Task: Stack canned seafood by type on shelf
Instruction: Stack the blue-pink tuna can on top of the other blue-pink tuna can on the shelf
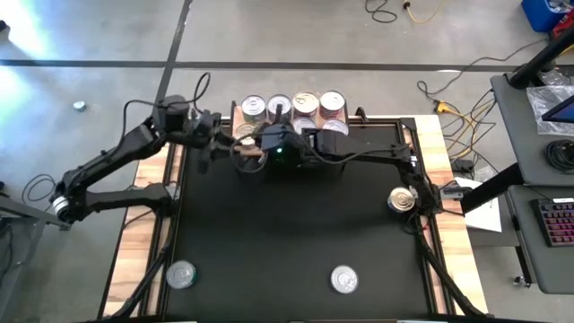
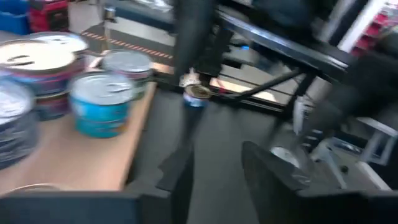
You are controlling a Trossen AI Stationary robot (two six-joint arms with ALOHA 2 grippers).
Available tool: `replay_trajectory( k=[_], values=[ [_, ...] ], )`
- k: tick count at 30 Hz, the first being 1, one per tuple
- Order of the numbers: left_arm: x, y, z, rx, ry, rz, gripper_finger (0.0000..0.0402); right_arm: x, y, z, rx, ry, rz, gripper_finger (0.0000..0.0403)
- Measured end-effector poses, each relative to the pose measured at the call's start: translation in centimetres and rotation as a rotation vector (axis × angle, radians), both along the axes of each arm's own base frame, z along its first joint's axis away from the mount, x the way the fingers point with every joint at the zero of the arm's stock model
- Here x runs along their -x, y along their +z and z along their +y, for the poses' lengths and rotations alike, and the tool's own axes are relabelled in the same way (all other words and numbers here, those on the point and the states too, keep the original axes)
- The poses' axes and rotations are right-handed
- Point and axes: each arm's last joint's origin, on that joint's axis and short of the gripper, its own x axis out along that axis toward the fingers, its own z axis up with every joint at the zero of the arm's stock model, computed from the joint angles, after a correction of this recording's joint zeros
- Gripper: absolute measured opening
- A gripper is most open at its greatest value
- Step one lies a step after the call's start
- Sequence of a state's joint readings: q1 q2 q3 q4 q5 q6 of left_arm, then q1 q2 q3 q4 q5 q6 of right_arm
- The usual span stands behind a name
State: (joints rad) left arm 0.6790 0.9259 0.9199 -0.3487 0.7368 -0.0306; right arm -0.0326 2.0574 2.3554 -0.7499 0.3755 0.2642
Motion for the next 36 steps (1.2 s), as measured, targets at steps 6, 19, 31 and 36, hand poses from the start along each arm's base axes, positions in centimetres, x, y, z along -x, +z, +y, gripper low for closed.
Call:
replay_trajectory(
  k=[6, 19, 31, 36],
  values=[
    [0.4, 0.9, -4.4, 0.01, -0.096, 0.006, 0.0202, 2.1, 3.0, 0.0, 0.009, -0.046, -0.077, 0.04],
    [3.1, -0.1, -12.2, 0.068, -0.3, 0.218, 0.0334, 3.1, 4.2, 3.2, -0.127, -0.08, -0.162, 0.04],
    [6.4, -1.1, -17.8, 0.253, -0.417, 0.472, 0.0362, 3.4, 4.0, 7.7, -0.159, -0.042, -0.174, 0.04],
    [6.5, -2.5, -21.7, 0.272, -0.455, 0.646, 0.0362, 3.8, 3.9, 10.4, -0.171, 0.015, -0.165, 0.04]
  ],
)
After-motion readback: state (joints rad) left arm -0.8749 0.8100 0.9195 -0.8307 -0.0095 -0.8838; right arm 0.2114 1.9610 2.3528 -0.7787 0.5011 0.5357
